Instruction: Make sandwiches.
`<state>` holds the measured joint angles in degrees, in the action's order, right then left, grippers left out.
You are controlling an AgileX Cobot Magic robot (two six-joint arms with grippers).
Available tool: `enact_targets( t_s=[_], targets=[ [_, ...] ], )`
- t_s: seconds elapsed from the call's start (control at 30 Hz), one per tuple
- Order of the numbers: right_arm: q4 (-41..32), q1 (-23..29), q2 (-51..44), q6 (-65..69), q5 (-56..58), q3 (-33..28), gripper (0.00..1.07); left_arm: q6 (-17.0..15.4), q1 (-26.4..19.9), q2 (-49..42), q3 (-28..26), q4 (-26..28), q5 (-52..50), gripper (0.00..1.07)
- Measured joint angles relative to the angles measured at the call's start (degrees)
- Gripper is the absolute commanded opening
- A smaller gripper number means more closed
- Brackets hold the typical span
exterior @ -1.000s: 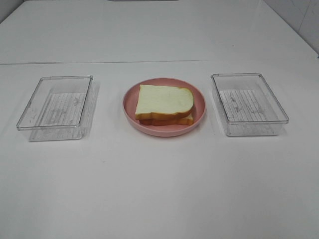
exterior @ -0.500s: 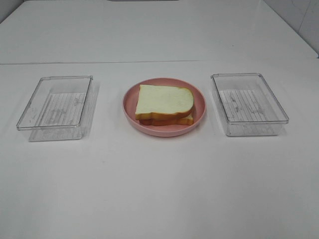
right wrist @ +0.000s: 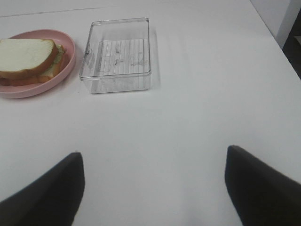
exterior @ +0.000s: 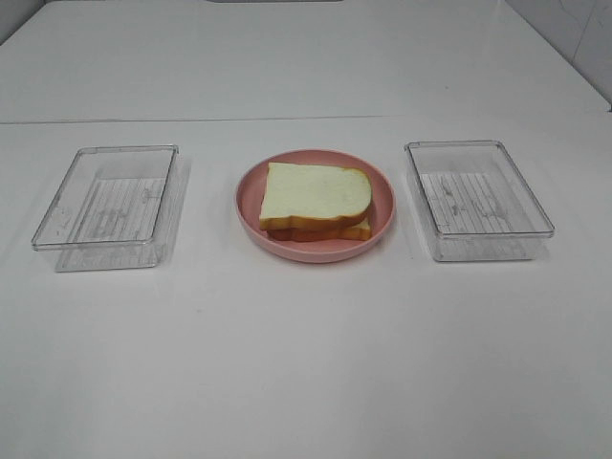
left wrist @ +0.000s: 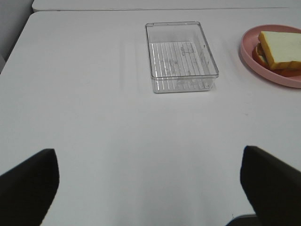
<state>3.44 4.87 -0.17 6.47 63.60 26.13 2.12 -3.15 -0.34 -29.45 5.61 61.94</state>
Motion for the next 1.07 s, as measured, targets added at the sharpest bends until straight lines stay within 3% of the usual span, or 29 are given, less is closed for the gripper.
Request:
enact_targets(
  t_s=[1.07],
  targets=[
    [0.1,0.0,0.0,-0.1,0.0,0.0,0.76,0.1,0.0,0.0,0.0,0.0,0.0,1.0]
  ],
)
